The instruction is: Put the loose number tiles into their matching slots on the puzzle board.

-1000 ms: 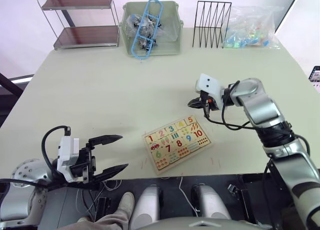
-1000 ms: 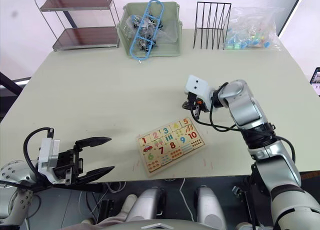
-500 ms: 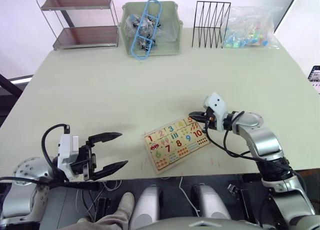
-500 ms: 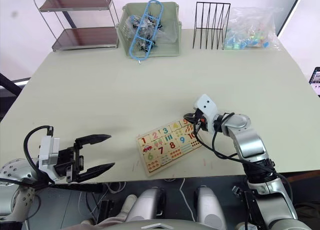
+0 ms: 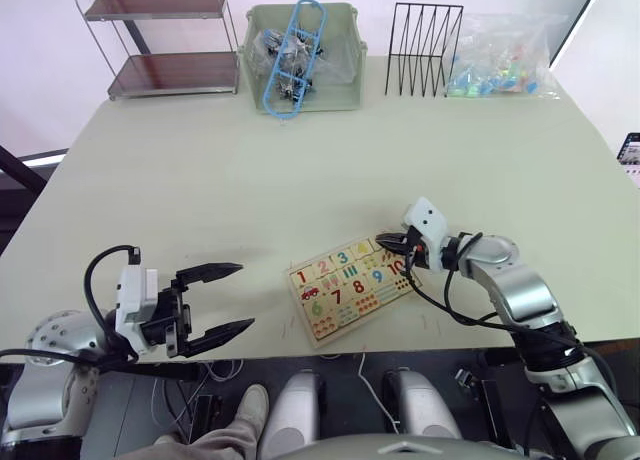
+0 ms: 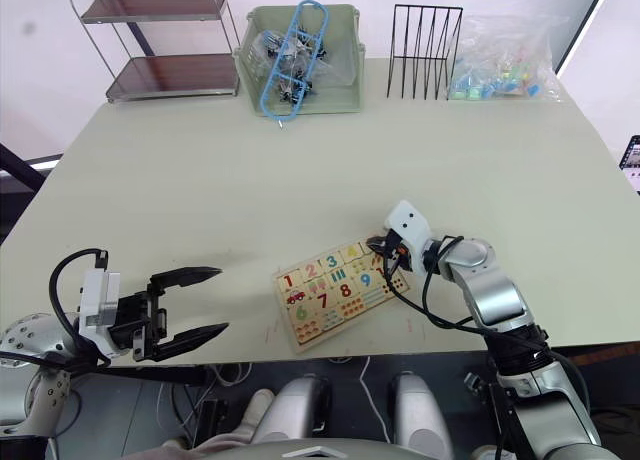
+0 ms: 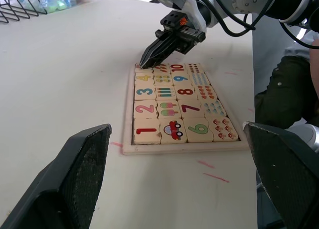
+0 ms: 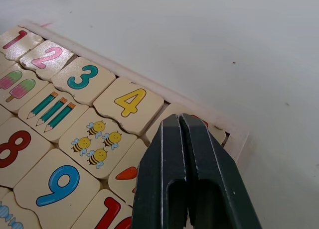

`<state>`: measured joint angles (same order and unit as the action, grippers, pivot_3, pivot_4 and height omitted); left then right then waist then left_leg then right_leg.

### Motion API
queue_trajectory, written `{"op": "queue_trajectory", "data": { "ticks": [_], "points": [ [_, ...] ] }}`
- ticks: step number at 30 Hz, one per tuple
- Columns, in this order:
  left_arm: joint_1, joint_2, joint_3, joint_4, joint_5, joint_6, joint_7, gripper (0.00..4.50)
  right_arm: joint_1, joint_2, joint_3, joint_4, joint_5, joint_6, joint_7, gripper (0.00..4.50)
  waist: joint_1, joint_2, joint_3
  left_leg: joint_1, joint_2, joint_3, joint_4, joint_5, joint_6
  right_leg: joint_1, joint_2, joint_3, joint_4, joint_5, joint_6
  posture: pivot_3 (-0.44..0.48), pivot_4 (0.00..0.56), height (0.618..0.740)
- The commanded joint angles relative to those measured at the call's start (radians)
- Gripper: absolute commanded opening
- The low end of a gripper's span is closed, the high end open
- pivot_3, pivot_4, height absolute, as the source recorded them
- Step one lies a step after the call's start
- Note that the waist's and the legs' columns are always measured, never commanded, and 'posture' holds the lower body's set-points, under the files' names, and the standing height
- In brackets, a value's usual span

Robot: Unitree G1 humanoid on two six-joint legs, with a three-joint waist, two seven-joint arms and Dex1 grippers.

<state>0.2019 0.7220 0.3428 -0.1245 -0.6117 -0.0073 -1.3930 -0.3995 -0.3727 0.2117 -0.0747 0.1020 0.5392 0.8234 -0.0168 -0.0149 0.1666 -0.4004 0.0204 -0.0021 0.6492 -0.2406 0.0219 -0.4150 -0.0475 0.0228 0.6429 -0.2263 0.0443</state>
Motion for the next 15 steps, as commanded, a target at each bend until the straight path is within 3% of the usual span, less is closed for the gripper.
{"op": "queue_trajectory", "data": {
  "ticks": [1,9,15],
  "points": [
    [-0.011,-0.019,0.038,0.002,-0.03,0.01,0.052,4.5,0.013,0.005,-0.065,-0.057,0.05,-0.017,-0.031,0.01,0.002,0.0,0.0,0.0,0.0,0.0,0.0,0.0,0.0,0.0,0.0,0.0,0.0,0.0,0.0,0.0,0.15,0.74],
    [-0.009,-0.081,0.084,0.017,-0.015,0.03,0.223,4.5,0.14,-0.06,-0.181,-0.149,0.083,-0.103,-0.074,0.01,0.003,0.0,0.0,0.0,0.0,-0.001,0.0,0.0,0.0,0.001,0.0,0.0,0.0,0.0,0.0,0.0,0.15,0.74],
    [-0.005,-0.105,0.128,0.056,0.054,0.039,0.413,4.5,0.281,-0.093,-0.367,-0.153,0.106,-0.236,-0.151,0.01,0.005,0.0,0.0,0.0,0.0,-0.001,0.0,0.0,0.0,0.001,0.0,0.0,0.0,0.0,0.001,0.0,0.15,0.74]
  ]
}}
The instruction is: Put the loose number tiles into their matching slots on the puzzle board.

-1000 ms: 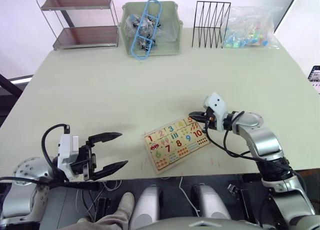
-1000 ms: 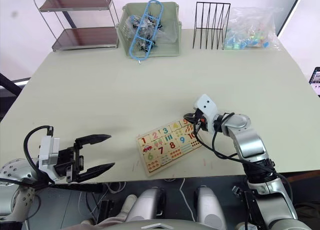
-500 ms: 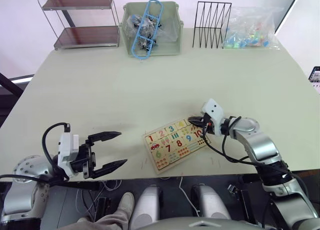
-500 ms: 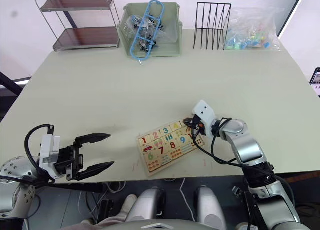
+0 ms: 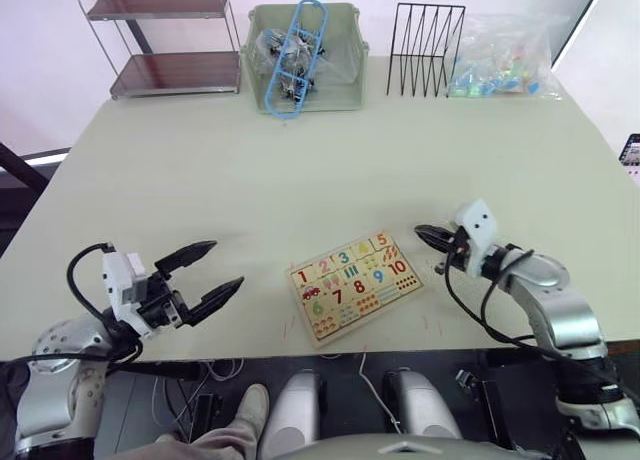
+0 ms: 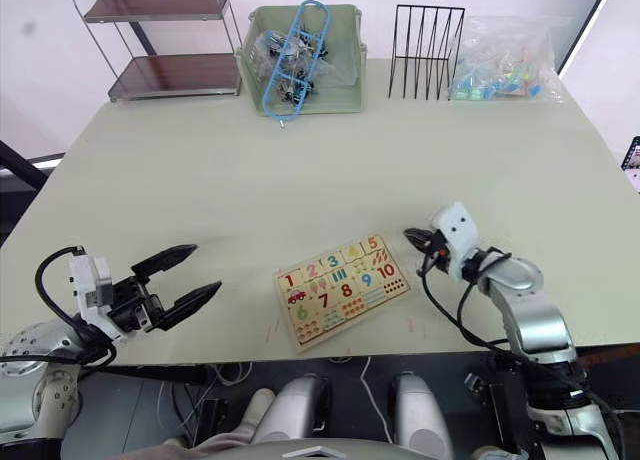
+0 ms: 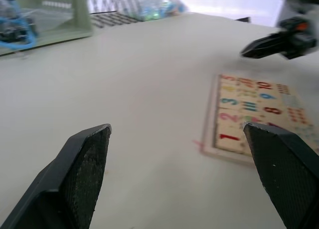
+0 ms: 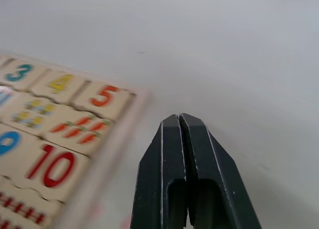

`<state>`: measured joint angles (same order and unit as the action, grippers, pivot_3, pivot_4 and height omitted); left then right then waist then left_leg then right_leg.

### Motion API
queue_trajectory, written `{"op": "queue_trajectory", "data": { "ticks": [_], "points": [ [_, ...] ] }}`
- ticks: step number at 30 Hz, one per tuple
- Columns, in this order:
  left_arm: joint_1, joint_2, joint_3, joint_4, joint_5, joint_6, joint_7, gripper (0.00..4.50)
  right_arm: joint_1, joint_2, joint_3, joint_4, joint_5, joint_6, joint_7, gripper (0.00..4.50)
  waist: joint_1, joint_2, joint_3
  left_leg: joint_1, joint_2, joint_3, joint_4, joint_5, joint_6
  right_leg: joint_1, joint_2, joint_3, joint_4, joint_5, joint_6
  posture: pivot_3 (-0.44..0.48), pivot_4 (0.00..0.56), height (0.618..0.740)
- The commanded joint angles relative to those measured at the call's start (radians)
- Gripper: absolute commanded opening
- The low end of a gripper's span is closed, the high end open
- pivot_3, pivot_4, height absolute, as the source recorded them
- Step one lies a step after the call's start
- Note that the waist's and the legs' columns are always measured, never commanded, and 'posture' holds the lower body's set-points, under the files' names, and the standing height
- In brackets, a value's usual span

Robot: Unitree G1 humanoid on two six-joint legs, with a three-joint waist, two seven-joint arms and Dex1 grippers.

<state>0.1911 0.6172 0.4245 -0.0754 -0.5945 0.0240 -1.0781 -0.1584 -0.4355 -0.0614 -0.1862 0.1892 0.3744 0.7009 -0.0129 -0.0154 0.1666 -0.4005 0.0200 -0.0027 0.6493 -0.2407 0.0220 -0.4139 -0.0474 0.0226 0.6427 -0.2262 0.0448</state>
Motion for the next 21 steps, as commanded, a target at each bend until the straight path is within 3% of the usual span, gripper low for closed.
{"op": "queue_trajectory", "data": {
  "ticks": [1,3,9,14,21],
  "points": [
    [0.008,-0.003,0.048,0.008,0.05,0.012,0.127,4.5,0.059,-0.037,-0.115,-0.043,0.023,-0.076,-0.037,0.58,0.001,0.0,0.0,0.0,0.0,0.0,0.0,0.0,0.0,0.0,0.0,0.0,0.0,0.0,0.0,0.0,0.15,0.74],
    [0.016,-0.018,0.054,-0.006,0.069,0.009,0.183,4.5,0.108,-0.052,-0.16,-0.034,0.036,-0.104,-0.038,1.31,0.001,0.0,0.0,0.0,0.0,0.0,0.0,0.0,0.0,0.0,0.0,0.0,0.0,0.0,0.0,0.0,0.15,0.74],
    [0.059,-0.074,0.048,-0.007,0.124,0.004,0.306,4.5,0.286,-0.039,-0.306,-0.086,0.183,-0.175,0.005,4.42,0.0,0.0,0.0,0.001,0.0,0.0,0.0,0.0,0.0,0.001,0.0,0.001,0.0,0.0,0.0,0.0,0.15,0.74],
    [0.04,-0.119,0.056,0.0,0.125,0.023,0.403,4.5,0.343,0.004,-0.378,-0.082,0.223,-0.245,-0.046,4.47,0.001,-0.001,0.0,0.001,0.001,0.001,0.0,0.0,0.0,0.001,0.0,0.001,0.0,-0.001,0.002,0.0,0.15,0.74],
    [0.035,-0.178,0.009,-0.028,0.182,-0.012,0.478,4.5,0.398,0.078,-0.328,-0.118,0.212,-0.288,-0.096,4.47,0.001,-0.001,0.0,0.001,0.0,0.001,0.0,0.0,0.0,0.001,0.0,0.002,0.0,0.0,0.0,0.0,0.15,0.74]
  ]
}}
